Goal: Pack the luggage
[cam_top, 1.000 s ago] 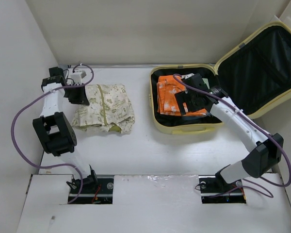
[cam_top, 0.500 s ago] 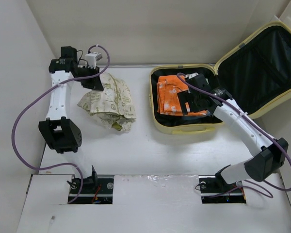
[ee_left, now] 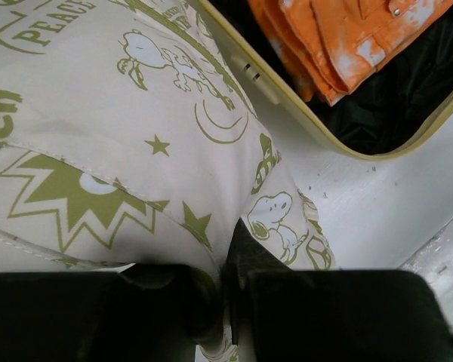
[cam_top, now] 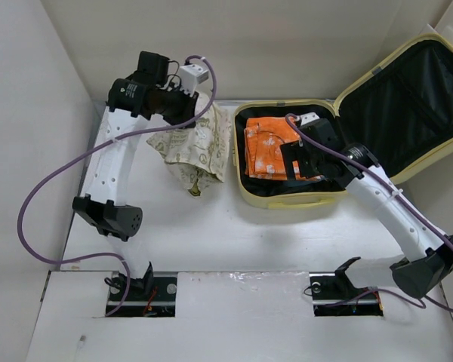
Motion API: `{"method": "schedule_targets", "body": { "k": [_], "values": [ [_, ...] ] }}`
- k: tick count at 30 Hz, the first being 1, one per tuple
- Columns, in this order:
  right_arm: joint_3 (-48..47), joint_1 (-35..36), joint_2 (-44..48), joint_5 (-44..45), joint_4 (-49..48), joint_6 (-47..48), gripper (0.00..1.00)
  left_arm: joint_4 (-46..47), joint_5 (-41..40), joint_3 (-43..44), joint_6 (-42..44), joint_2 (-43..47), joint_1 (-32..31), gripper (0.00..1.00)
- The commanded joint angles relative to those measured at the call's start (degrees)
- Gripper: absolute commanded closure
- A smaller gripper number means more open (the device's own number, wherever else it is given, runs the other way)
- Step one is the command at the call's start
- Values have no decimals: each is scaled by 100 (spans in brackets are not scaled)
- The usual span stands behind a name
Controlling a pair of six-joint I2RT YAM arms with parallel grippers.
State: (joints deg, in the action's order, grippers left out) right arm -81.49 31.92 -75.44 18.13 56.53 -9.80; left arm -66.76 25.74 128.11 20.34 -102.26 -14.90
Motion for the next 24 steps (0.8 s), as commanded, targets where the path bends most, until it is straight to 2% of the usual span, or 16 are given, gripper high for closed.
{"method": "schedule_targets", "body": {
  "k": [1,9,10,13,14,15,19,20,21,23,24],
  "values": [
    [80,69,327,15,-81,-153,5,199,-497,687,-188,400,-662,100],
    [502,69,846,15,-28,-206,5,199,-1114,1646,-346,680,-2261,100],
    [564,69,908,15,-28,-206,5,199,-1219,1647,-285,803,-2751,100],
    [906,129,1215,-309,-316,-206,5,260,-1580,1647,-223,988,-3588,100],
    [1125,130,1425,-388,-423,-267,5,373,-1650,1647,-223,988,-4069,100],
    [1257,130,1557,-459,-537,-337,5,444,-1651,1647,-275,988,-4230,100],
    [1890,-150,2173,-774,-1222,-671,4,1110,-1651,2024,-329,523,-4320,100],
    [2013,-290,2278,-854,-1676,-794,4,1417,-1581,1894,-329,470,-4320,100],
    [2328,-344,2497,-968,-2003,-1030,4,2151,-1580,1771,-329,470,-4320,100],
    [2602,-423,2700,-1066,-2888,-1181,4,2788,-1528,1682,-329,365,-4320,100],
    [2682,-502,2788,-927,-3024,-1321,4,3070,-1528,1682,-390,217,-4320,100]
  ]
}}
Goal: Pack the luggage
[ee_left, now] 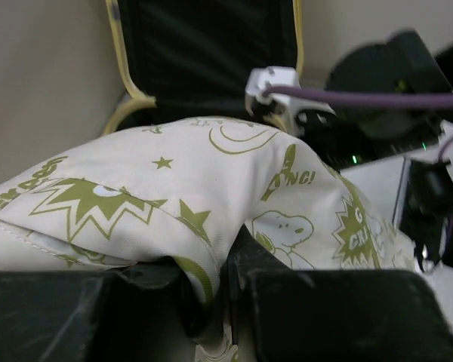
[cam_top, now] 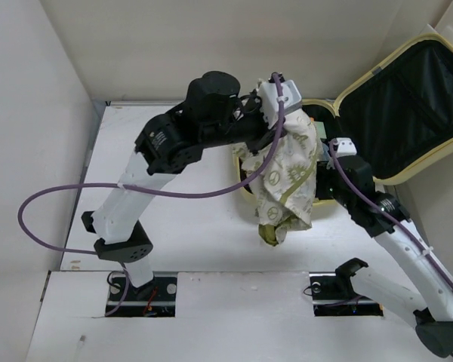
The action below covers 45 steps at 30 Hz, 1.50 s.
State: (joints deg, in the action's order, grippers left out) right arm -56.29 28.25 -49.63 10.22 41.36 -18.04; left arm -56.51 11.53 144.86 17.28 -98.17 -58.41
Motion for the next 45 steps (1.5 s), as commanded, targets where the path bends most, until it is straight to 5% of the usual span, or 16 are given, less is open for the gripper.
{"method": "schedule_targets", "body": {
  "k": [1,5,9,11,15,20,24,30,39,42,44,45],
  "values": [
    [162,-136,373,83,-1508,-768,4,2552,-46,7,-84,-281,32,100],
    [-241,-670,498,1244,-877,-938,4,3715,689,60,-644,-965,285,100],
    [-952,-1303,-125,1781,-95,-526,4,5227,1621,-160,-2339,-1932,1137,100],
    [-1268,-1558,-554,2264,432,-350,4,5631,2000,-160,-3190,-2468,1558,100],
    [-1384,-2077,-864,2433,627,132,4,5476,2336,-290,-3538,-2743,2017,100],
    [-1384,-2718,-1408,165,-495,1232,2,5126,2757,-1879,-3969,-2584,2992,100],
    [-1727,-3133,-2541,-1476,-690,1733,1,3413,2811,-1908,-2776,-2935,3266,100],
    [-1500,-3238,-3150,-2592,-1559,1269,1,2962,3329,-2778,-2238,-2866,3266,100],
    [-427,-3238,-3745,-2937,-2589,741,1,2822,3514,-3368,-2123,-2593,3266,100],
    [-426,-3238,-4037,-3070,-2590,741,15,2821,3514,-3420,-2123,-2593,3266,100],
    [-426,-3238,-4037,-2870,-2590,802,34,2821,3514,-3420,-2123,-2593,3214,100],
    [-426,-3290,-3976,-2685,-2389,802,54,2821,3514,-3420,-2123,-2593,3213,100]
  ]
}}
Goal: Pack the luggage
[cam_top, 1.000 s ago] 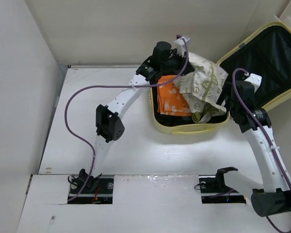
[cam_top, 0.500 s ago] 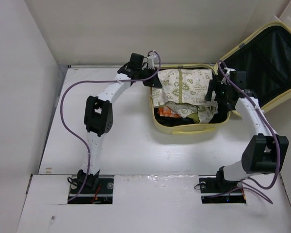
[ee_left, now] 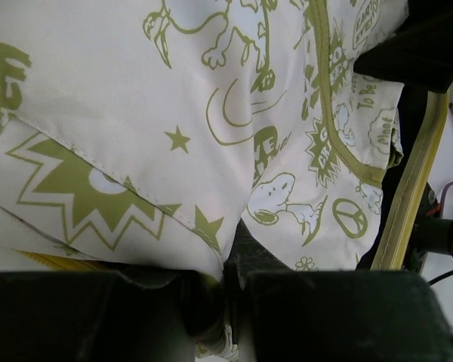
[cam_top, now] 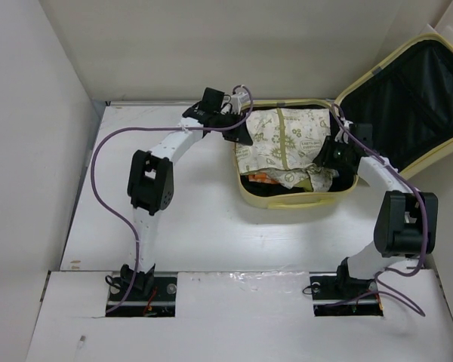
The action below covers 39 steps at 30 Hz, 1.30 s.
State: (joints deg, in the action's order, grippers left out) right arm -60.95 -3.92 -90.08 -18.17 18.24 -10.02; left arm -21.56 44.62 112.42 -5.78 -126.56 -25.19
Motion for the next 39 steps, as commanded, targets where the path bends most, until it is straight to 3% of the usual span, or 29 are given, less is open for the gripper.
{"method": "schedule_targets", "body": {
  "k": [1,4,6,10,12,13,14,17,18,21,23,27,33,34,36,37,38,39],
  "values": [
    [-13,-73,209,365,56,0,64,-674,205,-229,130,246,-239,100],
    [-224,-222,377,1384,758,0,93,-613,275,-290,77,246,-503,100],
    [-487,-275,509,2007,1066,0,100,-551,275,-291,25,194,-566,100],
    [-620,-328,588,2195,1314,53,100,-551,135,-492,-90,132,-627,99],
    [-620,-328,493,2195,1366,106,85,-604,-145,-546,-38,132,-523,93],
    [-620,-328,440,2195,1427,184,72,-682,-251,-624,-37,132,-522,88],
    [-568,-328,439,2108,1428,185,53,-683,-348,-625,15,132,-470,74],
    [-567,-328,438,2037,1428,413,31,-753,-910,-678,16,341,-338,54],
    [-567,-328,491,2037,1428,465,27,-840,-1103,-617,68,412,-337,1],
    [-847,-328,667,2186,1804,694,17,-1138,-1806,-29,358,597,-337,0],
    [-1269,-188,720,2370,2051,879,16,-1481,-2305,323,524,676,-390,0],
    [-2034,225,835,3177,2631,1011,16,-1649,-3011,772,736,1036,-530,0],
    [-2413,655,887,3250,2896,1011,19,-1571,-3504,843,974,1599,-751,0],
    [-2309,656,887,3137,2800,1011,22,-1483,-3504,843,974,1600,-751,0],
    [-2002,656,887,3013,2571,854,39,-1168,-3330,668,1069,1679,-751,0],
    [-1904,656,826,2926,2510,801,50,-1096,-3067,615,1123,1679,-751,0],
    [-1808,604,826,2733,2370,800,70,-1096,-2969,614,1175,1548,-751,4],
    [-1702,542,730,2653,2290,713,80,-1096,-2916,614,1176,1242,-803,29]
  ]
}}
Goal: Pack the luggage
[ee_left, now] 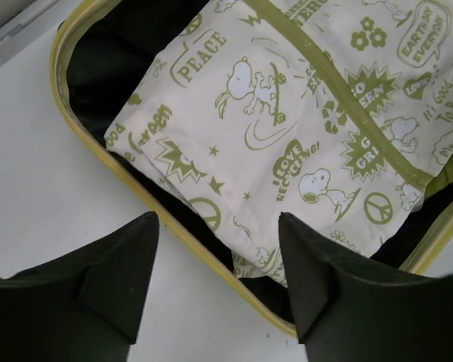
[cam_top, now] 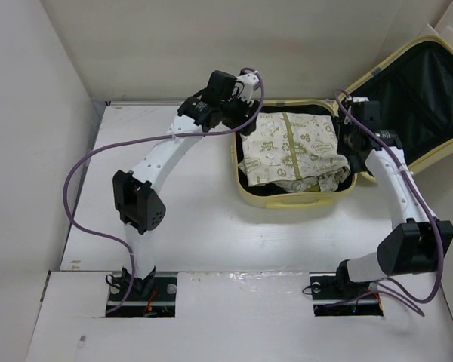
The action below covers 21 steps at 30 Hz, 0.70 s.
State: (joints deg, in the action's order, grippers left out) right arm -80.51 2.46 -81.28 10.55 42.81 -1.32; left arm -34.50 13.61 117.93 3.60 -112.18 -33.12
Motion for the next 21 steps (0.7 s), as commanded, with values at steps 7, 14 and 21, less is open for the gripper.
{"method": "schedule_targets", "body": {
  "k": [7,14,21],
  "values": [
    [976,-201,-670,-536,-721,-316,100,-30,529,274,97,-1445,43,90],
    [546,-254,-338,34,-160,-131,90,-21,301,625,-34,-1632,210,88],
    [-675,-920,744,1387,509,-79,13,40,301,801,-87,-851,263,11]
  ]
}}
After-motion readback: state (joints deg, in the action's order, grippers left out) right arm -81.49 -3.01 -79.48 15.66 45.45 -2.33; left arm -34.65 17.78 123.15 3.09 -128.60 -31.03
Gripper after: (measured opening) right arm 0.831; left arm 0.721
